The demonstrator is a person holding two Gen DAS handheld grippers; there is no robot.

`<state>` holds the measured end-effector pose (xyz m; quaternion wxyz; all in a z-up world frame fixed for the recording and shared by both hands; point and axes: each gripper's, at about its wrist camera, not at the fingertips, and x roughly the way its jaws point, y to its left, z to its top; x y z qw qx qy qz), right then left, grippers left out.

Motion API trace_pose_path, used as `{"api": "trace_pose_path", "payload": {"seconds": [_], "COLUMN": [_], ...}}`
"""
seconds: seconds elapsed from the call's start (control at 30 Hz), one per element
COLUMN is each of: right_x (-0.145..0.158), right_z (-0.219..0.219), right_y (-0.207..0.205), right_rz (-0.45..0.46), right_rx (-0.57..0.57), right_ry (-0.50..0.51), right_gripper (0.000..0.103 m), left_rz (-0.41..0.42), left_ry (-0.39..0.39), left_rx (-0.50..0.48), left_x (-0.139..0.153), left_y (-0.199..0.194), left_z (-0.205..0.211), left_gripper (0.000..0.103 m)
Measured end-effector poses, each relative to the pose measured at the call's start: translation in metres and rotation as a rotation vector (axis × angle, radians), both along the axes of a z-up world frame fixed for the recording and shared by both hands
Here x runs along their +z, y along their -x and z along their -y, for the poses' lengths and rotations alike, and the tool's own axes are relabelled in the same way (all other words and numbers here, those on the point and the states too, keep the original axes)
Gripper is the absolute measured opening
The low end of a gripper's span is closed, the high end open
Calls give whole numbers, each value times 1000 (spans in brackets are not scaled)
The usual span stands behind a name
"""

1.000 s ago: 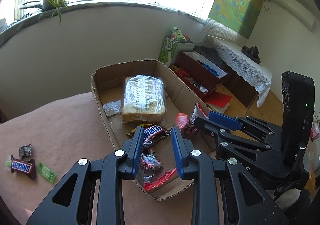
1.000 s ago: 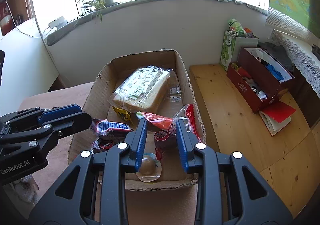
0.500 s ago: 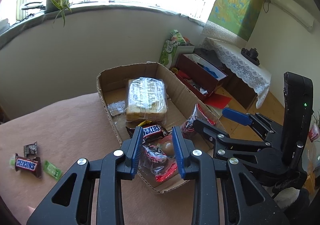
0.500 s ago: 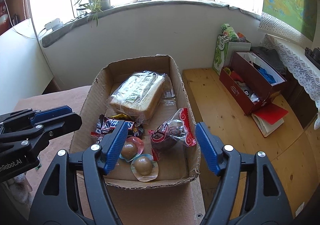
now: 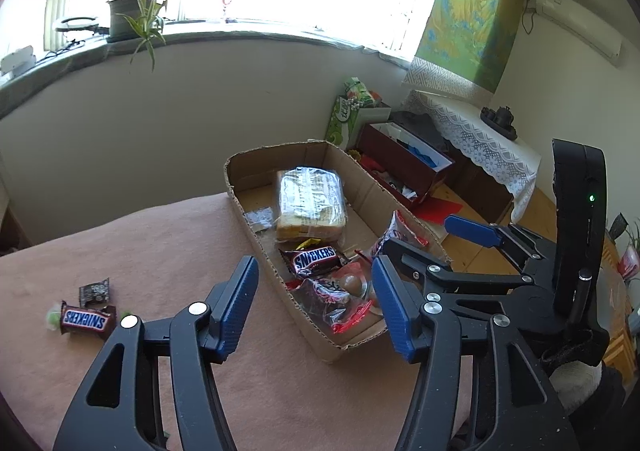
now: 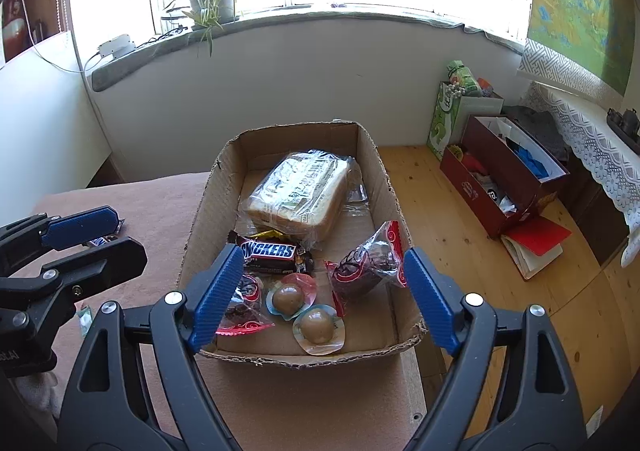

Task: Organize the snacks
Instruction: 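Move the left tool over the pink candy while the right tool moves over the green mint packet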

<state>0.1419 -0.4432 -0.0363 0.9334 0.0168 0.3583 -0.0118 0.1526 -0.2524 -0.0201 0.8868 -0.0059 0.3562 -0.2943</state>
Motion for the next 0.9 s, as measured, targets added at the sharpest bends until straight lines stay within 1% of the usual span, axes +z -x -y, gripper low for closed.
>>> {"api": "trace_pose_path", "payload": {"seconds": [0.13,0.4,0.5,0.73,0.8,0.87,0.9], "right_x": [4,10,10,0,-5,-12,-16], "right_z": [-10,-37,-51,-94,-108,-124,-132], "right_y": [5,16,21,33,35,36,37], "right_rz": [5,18,21,9,-3,-19,-29], "right_rx": [8,53,89,210,247,293,317], "right_ry": [4,-5,-21,-51,-53,-57,-55], "right_gripper": [86,86,86,86,86,86,86], "left_rz": [13,-2,-14,-68,-81,-94,-101], "left_ry": [-3,2,-1,-12,-21,-30,-37], "left_rx": [12,56,81,199,226,237,237], "left_x": [1,-5,-10,-27,-32,-38,-41], "left_y": [7,12,15,17,18,20,22], "left_z": [-13,-52,-77,-156,-174,-187,-192], "left_gripper": [60,60,60,59,58,52,51]}}
